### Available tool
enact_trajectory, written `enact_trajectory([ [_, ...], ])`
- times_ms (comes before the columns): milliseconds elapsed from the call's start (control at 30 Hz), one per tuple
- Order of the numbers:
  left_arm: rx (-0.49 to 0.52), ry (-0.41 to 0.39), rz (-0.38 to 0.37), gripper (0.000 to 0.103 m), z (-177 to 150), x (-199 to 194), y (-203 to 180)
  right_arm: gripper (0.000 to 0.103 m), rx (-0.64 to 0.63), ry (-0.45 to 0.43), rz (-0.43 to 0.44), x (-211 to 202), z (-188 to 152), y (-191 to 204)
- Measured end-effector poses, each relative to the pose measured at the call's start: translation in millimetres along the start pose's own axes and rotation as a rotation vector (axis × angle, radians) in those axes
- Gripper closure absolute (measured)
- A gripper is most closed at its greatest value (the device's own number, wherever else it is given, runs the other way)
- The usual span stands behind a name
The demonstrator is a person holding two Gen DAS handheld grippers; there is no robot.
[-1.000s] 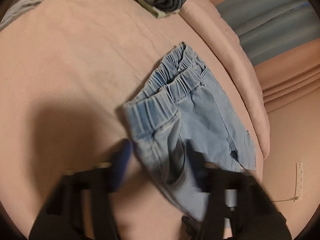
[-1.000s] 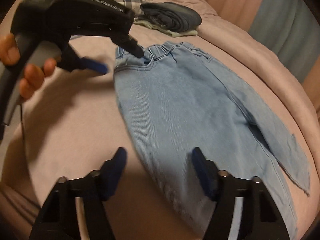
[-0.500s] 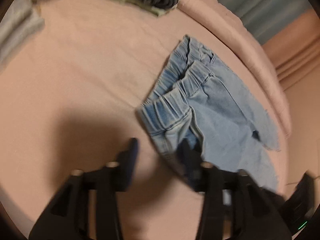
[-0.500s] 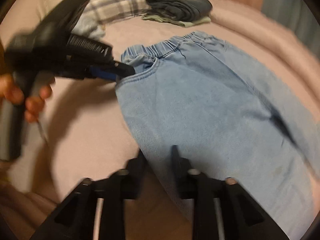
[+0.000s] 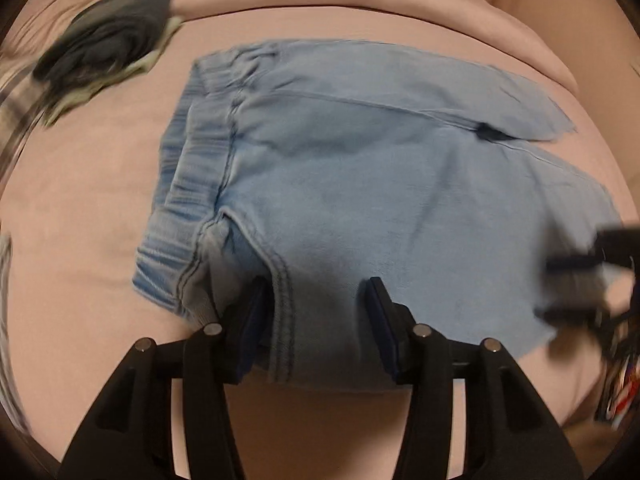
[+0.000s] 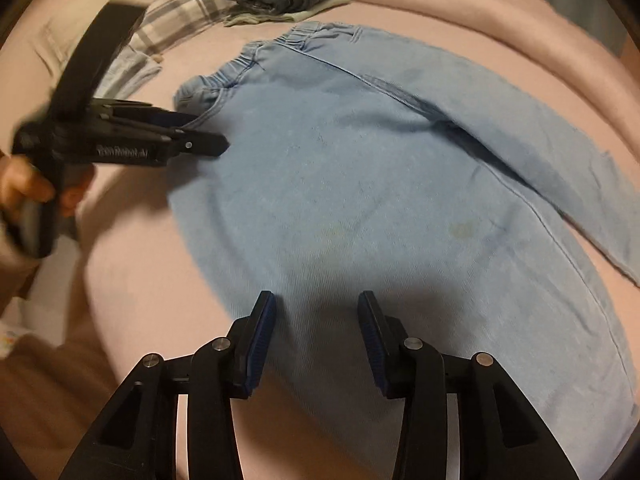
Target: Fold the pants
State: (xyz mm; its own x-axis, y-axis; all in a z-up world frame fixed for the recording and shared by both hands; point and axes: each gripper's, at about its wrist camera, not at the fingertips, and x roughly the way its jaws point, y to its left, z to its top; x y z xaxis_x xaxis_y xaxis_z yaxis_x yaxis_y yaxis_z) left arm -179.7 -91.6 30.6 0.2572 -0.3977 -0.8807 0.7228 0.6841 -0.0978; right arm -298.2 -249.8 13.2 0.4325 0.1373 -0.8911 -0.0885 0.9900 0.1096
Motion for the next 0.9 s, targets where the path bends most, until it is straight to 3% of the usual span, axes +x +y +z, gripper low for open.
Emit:
enact_trajectory([
  [67,-0.018,-0.053,-0.039,0.052,18,-13,12,0.060,0.019,-0.036,0.021,-14,11,-19],
  [133,-0.028,-0.109,-0.021,0.034,44,-21,24,0.055,0.040,-0.101,-0.040,-28,32,-49],
  [233,0.000,-0.172,0.010,0.024,91,-13,38,0.048,0.081,-0.183,-0.050,-36,69,-95],
  [333,0.005,-0.141,0.044,0.024,138,18,61,0.048,0.082,-0.189,-0.113,-26,110,-133],
  [567,-0.017,-0.064,-0.068,0.025,203,68,101,0.048,0.034,-0.115,-0.135,11,182,-190],
  [800,0.144,0.107,-0.056,0.028,211,106,97,0.045,-0.085,0.065,-0.117,54,202,-211],
  [867,0.174,0.130,-0.042,0.035,207,110,96,0.044,-0.071,0.084,-0.075,58,201,-217],
  [900,0.175,0.125,-0.051,0.043,206,109,96,0.044,-0.068,0.089,-0.064,56,201,-217],
])
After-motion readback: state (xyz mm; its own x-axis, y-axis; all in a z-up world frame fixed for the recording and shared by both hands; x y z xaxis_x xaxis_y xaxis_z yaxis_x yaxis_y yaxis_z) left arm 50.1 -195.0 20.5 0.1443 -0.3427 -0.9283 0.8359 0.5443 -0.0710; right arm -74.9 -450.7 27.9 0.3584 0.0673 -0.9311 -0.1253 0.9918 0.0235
